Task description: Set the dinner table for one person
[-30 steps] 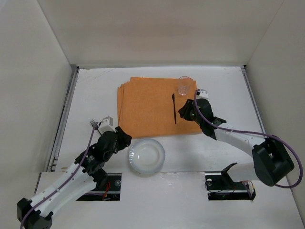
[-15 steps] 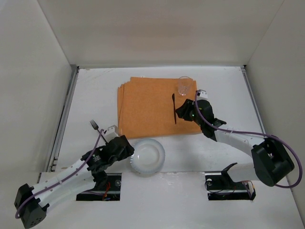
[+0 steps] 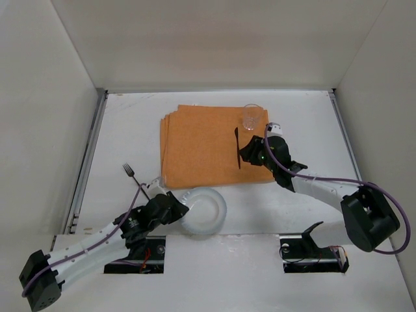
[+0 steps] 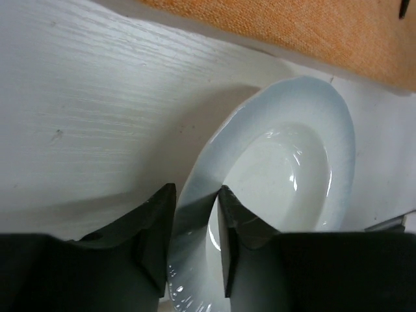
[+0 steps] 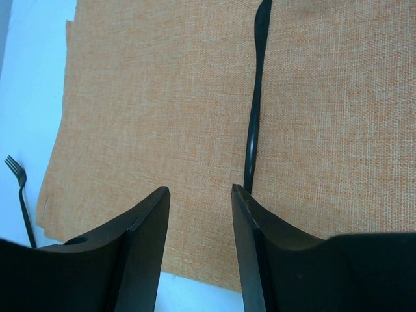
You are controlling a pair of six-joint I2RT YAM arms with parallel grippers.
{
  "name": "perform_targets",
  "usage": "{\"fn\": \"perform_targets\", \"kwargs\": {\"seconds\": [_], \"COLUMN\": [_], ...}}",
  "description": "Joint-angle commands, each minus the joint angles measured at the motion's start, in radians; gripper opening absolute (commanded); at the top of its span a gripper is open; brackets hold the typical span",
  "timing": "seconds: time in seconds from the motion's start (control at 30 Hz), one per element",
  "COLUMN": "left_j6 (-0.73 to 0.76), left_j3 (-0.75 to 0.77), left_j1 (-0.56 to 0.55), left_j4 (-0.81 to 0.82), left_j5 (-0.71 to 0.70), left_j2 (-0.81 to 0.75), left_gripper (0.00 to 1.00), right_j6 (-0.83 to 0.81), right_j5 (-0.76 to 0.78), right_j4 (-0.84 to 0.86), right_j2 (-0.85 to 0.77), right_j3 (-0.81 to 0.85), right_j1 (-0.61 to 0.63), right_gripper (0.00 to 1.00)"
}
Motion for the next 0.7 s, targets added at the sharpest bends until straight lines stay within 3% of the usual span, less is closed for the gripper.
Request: {"fn": "perform_targets", "kwargs": {"seconds": [0.0,0.27,0.43,0.67], "left_j6": [-0.009,0.046,0.077,0.111], "left_j3": [-0.026,0.027,0.095,0.195], "left_j1": [-0.011,-0.051,-0.120,-0.137], "left_j4": [0.057,0.041,0.062,0.143], "left_j5": [0.034,0.047,0.014,-0.001], "left_j2": [0.005,-0.012,-0.009,0.014], "left_gripper": [0.18,0.06,0.05,0.05], "right_j6": [0.002,0.002,0.032,0.060], "right_j5": [-0.003,0.003,0.008,0.008], "right_j4": [0.066,0.059,0.068,0.076], "right_j2": [0.005,-0.009,-0.065,-0.078], "right_j3": [0.017,0.021,-0.022,-0.045], "right_j1": [-0.007,-0.033,-0.090,-0.127], "right_gripper": [0.49,0.49,0.50,0.50]}}
